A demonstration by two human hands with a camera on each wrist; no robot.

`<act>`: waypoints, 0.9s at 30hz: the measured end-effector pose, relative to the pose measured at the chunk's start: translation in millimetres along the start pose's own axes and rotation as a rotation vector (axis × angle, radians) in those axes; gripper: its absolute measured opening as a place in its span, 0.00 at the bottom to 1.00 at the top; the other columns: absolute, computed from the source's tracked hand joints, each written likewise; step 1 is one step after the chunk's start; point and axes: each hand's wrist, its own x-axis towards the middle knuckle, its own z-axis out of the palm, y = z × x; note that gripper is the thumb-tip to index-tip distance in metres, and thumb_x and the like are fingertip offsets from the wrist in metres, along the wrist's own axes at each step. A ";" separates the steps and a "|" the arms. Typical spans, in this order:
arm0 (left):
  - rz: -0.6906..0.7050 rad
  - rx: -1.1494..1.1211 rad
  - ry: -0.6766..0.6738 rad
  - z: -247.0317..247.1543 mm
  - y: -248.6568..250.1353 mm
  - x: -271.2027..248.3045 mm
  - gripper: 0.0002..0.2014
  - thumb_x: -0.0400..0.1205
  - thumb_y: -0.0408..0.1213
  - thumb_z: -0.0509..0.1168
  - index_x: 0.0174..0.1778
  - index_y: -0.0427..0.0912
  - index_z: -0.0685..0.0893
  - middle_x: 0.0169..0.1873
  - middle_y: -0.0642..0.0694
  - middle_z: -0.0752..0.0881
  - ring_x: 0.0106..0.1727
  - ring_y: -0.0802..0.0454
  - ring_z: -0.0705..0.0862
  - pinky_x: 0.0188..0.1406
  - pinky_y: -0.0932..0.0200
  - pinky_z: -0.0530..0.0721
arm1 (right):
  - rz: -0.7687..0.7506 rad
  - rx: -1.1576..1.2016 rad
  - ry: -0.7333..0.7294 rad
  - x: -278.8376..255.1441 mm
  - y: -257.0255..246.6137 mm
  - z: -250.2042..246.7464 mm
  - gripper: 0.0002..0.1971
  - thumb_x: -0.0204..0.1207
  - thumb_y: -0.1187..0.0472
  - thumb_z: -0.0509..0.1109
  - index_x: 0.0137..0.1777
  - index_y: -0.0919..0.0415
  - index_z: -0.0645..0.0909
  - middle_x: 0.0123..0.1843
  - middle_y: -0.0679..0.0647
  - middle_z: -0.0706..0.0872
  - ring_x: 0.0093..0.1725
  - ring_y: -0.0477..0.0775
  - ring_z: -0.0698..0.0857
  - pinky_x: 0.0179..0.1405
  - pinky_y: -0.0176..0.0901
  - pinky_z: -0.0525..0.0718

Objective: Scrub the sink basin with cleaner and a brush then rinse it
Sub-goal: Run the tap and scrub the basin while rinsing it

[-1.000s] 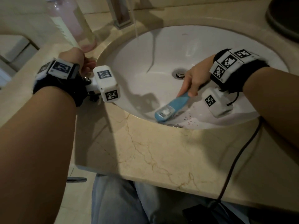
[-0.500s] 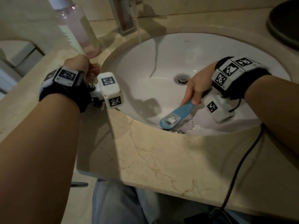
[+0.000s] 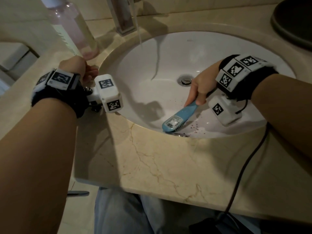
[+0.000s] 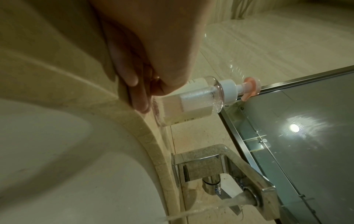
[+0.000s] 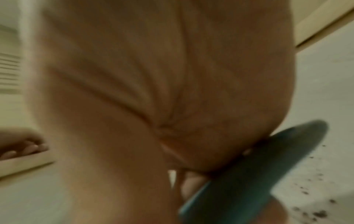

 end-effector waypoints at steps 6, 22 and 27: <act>0.007 -0.006 0.024 -1.1 0.1 0.6 0.14 0.80 0.26 0.48 0.32 0.37 0.76 0.11 0.50 0.82 0.11 0.61 0.77 0.25 0.65 0.74 | 0.113 -0.236 0.271 -4.2 13.0 -4.9 0.23 0.77 0.68 0.65 0.72 0.51 0.77 0.30 0.41 0.77 0.32 0.43 0.75 0.26 0.19 0.73; 0.001 -0.103 -0.084 -0.4 0.4 -2.4 0.17 0.81 0.26 0.46 0.40 0.42 0.79 0.06 0.53 0.71 0.08 0.60 0.68 0.12 0.70 0.65 | 0.128 -0.164 0.112 -0.9 12.4 -5.0 0.24 0.76 0.71 0.64 0.67 0.46 0.81 0.31 0.43 0.85 0.29 0.39 0.78 0.25 0.20 0.74; 0.016 -0.073 -0.036 -1.4 -1.2 -2.9 0.16 0.78 0.26 0.49 0.36 0.41 0.81 0.14 0.49 0.81 0.11 0.60 0.74 0.17 0.68 0.72 | 0.068 -0.108 0.359 5.0 15.6 -15.5 0.20 0.76 0.70 0.65 0.64 0.52 0.84 0.25 0.42 0.84 0.33 0.44 0.75 0.40 0.34 0.73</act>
